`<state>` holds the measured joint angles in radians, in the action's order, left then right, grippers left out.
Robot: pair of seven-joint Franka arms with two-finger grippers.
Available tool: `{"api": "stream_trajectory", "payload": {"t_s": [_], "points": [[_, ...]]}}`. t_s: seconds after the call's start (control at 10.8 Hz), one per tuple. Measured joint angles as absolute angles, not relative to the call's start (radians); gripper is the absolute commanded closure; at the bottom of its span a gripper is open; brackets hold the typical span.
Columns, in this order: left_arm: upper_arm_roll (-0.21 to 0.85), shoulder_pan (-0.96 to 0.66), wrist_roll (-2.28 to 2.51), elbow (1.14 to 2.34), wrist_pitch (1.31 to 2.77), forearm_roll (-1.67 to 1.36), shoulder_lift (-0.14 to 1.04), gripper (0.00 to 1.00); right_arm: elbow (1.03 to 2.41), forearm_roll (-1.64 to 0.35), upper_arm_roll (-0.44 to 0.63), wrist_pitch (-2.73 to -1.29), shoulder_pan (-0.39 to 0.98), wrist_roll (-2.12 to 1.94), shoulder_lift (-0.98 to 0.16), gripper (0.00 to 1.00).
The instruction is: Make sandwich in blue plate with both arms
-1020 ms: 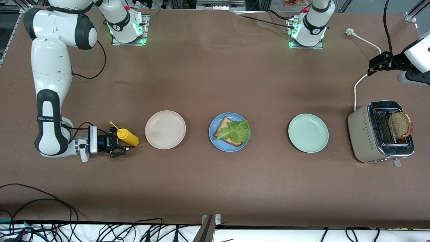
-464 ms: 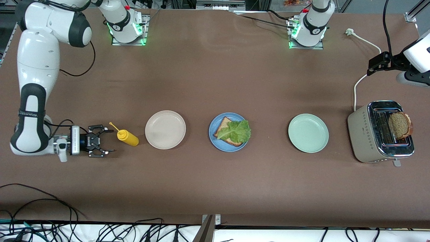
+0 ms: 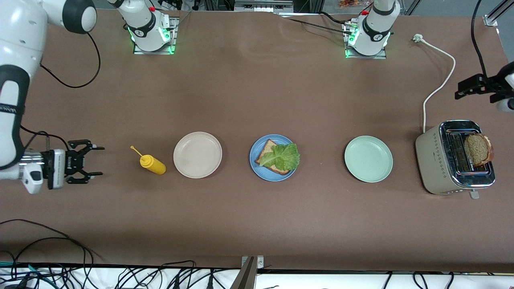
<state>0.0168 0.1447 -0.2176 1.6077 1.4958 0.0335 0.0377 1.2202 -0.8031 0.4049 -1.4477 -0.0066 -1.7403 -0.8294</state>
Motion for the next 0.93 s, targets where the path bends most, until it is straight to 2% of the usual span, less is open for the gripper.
{"api": "stream_trajectory", "payload": {"t_s": [0.37, 0.65, 0.93], "points": [[0.015, 0.205, -0.219, 1.565, 1.567, 0.037, 0.122, 0.0, 1.219, -0.486, 0.276, -1.484, 0.0, -1.219, -0.67, 0.0], [0.015, 0.251, -0.22, 1.562, 1.619, 0.037, 0.159, 0.0, 1.243, -0.395, 0.241, -1.474, 0.006, -0.918, -0.541, 0.0], [0.015, 0.271, -0.221, 1.56, 1.664, 0.038, 0.18, 0.0, 1.267, -0.282, 0.144, -1.457, 0.004, -0.588, -0.422, 0.0]]}}
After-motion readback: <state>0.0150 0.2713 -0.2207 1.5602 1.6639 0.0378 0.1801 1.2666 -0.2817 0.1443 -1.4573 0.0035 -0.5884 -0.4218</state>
